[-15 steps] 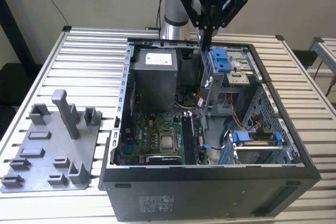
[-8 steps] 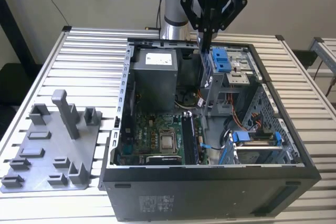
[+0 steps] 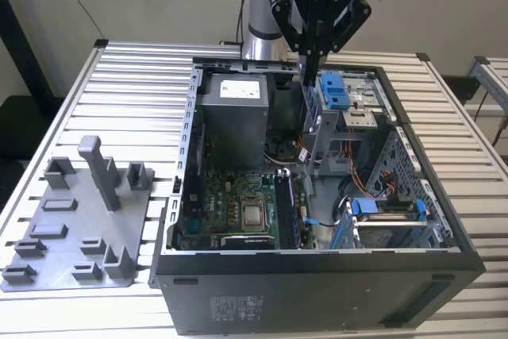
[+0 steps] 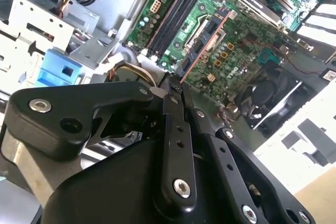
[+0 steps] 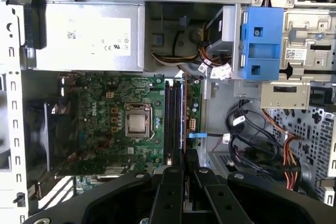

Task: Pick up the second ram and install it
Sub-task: 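Insert the second ram into the second slot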

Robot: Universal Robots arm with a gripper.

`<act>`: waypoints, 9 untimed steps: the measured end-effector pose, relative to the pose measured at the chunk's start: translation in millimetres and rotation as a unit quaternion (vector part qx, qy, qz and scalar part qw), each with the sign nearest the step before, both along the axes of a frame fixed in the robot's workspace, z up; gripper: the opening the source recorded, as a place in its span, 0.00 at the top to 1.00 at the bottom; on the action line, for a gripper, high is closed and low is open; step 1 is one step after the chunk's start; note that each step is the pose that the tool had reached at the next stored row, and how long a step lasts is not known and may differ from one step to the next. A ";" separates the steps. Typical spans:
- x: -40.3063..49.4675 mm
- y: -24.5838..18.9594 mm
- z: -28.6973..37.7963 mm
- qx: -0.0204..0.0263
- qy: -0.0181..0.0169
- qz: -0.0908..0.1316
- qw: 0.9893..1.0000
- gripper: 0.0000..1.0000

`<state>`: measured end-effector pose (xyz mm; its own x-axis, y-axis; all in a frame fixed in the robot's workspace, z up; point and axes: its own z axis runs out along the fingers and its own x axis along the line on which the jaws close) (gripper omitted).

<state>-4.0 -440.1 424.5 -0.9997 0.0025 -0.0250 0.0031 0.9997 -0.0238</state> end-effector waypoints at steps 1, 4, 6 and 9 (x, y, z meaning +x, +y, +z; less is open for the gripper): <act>0.0 0.0 -0.8 0.000 0.000 0.000 1.000 0.86; 0.0 0.0 -1.8 0.000 0.000 0.000 1.000 0.86; 0.0 0.0 -1.8 0.000 0.000 0.000 1.000 0.86; 0.0 0.0 -1.9 0.000 0.000 0.000 1.000 0.86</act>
